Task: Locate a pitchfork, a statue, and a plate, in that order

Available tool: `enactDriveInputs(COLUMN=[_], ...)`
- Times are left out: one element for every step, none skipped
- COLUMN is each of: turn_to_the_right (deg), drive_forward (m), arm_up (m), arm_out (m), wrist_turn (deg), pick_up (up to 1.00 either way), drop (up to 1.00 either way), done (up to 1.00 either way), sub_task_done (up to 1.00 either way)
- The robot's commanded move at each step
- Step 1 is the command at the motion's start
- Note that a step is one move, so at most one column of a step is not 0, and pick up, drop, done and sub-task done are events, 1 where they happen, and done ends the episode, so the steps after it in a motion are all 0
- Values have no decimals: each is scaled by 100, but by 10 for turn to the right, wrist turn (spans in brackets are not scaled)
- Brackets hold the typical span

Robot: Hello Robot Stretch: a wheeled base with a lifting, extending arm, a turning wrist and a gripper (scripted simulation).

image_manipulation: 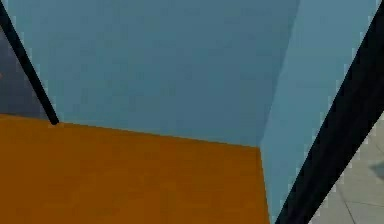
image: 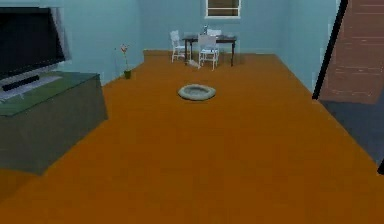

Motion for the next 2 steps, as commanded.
enactDriveInputs(turn_to_the_right=[150,0], drive_forward=[0,100], arm_up=[0,0], arm_out=[0,0], wrist_turn=[0,0], pick_up=[0,0], drop=[0,0], done=[0,0], sub_task_done=[0,0])
